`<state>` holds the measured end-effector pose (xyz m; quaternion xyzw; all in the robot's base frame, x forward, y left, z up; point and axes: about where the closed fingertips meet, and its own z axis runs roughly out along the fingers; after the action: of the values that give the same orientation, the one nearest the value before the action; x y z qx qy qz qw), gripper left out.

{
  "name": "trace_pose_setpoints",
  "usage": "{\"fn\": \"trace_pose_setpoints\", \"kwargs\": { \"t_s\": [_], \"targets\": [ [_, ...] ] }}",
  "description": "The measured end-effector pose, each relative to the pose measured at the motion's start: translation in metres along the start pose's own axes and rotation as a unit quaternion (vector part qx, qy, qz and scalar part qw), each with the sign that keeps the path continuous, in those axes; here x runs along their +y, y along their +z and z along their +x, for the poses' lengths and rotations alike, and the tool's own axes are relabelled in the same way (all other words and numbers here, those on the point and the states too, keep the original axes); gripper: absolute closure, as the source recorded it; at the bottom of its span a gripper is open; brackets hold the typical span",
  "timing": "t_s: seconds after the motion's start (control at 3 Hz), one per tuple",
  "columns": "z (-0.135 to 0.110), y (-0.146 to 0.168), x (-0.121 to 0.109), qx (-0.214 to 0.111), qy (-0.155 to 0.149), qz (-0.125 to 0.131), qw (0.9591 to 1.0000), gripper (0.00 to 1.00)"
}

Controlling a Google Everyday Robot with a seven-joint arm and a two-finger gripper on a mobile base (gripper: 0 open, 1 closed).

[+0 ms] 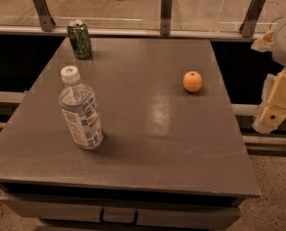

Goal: Knock blue plastic bottle over

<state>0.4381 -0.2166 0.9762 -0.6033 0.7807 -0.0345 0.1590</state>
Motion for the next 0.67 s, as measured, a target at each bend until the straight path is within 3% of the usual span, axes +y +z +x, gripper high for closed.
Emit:
{"fn": "trace_pose_setpoints", "kwargs": {
  "t_s": [0.33,0.67],
  "targets": [
    [0.000,0.000,0.000,0.000,0.000,0.000,1.0000,0.00],
    [-0.014,0.019,-0.002,-0.048,-0.007,-0.015,0.9987,0.00]
  ]
}}
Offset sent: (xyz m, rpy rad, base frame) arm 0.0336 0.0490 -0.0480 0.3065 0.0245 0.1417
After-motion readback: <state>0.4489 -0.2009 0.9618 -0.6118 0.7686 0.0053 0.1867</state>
